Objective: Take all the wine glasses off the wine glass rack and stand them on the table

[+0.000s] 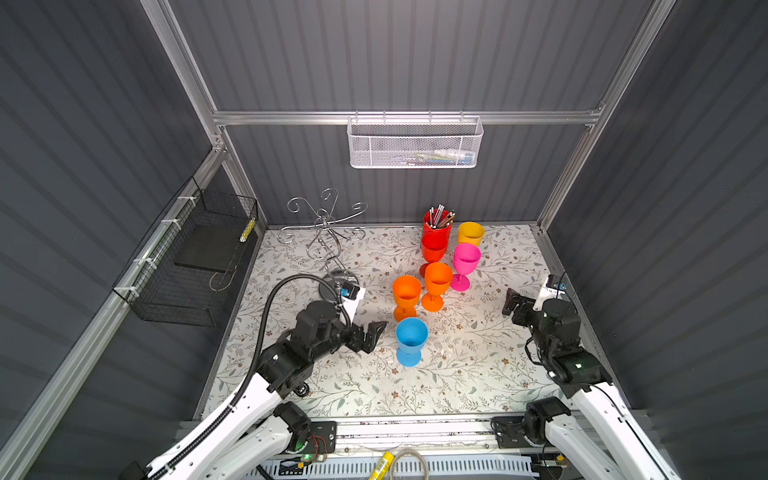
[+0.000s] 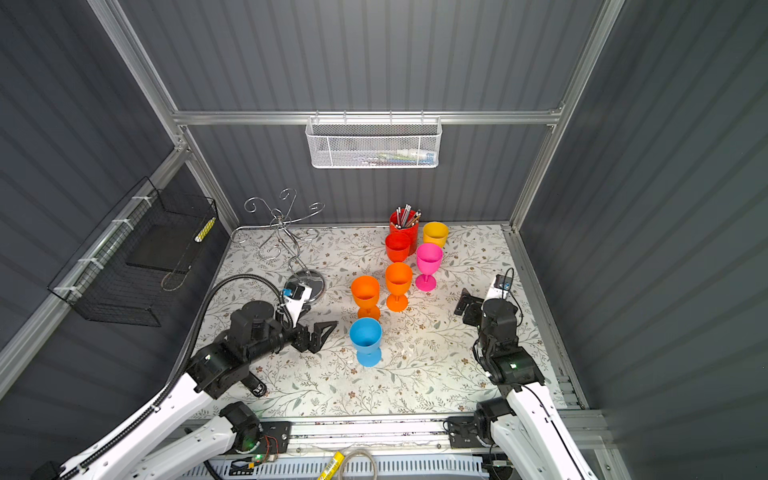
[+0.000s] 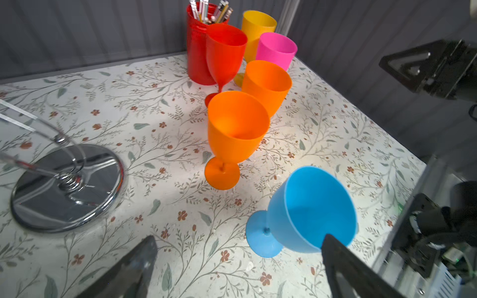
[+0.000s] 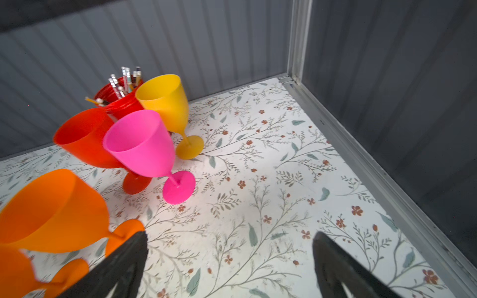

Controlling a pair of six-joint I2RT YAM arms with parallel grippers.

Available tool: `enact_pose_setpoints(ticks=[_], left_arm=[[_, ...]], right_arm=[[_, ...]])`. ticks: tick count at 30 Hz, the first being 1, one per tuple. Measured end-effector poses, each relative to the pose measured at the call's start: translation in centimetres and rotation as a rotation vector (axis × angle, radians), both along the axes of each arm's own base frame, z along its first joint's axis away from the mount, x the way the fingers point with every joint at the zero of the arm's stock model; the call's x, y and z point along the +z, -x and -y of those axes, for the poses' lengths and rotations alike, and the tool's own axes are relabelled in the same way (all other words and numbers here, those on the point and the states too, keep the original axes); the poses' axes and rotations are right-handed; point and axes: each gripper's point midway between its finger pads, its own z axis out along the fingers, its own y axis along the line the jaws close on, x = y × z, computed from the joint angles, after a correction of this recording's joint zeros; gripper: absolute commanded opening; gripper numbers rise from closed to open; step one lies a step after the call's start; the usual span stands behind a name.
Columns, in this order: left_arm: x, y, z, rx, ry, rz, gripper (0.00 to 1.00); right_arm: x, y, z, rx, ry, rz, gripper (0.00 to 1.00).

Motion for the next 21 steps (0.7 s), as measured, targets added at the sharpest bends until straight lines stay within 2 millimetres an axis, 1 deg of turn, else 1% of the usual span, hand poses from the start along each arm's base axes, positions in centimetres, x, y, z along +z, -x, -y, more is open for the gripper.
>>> enact_pose_setpoints(ticks=[2, 5, 8, 10, 13, 14, 16, 18, 21], left_arm=[[-1.2, 0.0, -1.6, 0.081, 0.007, 0.014, 1.00], [-2.9, -0.8, -4.8, 0.256, -0.007, 0.037, 1.00], [-4.5, -1.7, -8.1, 0.455, -0.024, 0.057, 1.00], [-5.4, -2.2, -10.2, 0.592, -0.044, 0.061, 1.00], [-6.6, -3.0, -12.6, 0.761, -0.087, 0.073, 1.00], [-6.9, -3.2, -13.0, 0.797, -0.102, 0.077, 1.00], [-7.2, -3.8, -14.2, 0.888, -0.132, 0.097, 1.00], [-7.6, -4.6, -15.2, 0.964, -0.151, 0.106, 1.00], [-9.0, -5.9, -18.3, 1.114, -0.178, 0.076, 1.00]], right_arm=[[-1.5, -0.1, 0.7, -0.032, 0.014, 0.012, 0.99], [-3.4, -0.2, 1.8, -0.078, 0.046, 0.030, 0.99], [-4.8, -0.9, 2.6, -0.108, 0.088, 0.065, 0.99], [-6.2, -1.5, 3.0, -0.119, 0.127, 0.056, 0.99], [-8.4, -2.4, 3.4, -0.123, 0.187, 0.018, 0.99], [-8.9, -2.6, 3.6, -0.122, 0.201, 0.011, 0.99], [-9.2, -3.3, 3.8, -0.117, 0.229, 0.012, 0.99], [-9.1, -4.0, 3.9, -0.113, 0.239, 0.031, 0.99], [-8.7, -5.0, 4.6, -0.114, 0.232, 0.068, 0.99]])
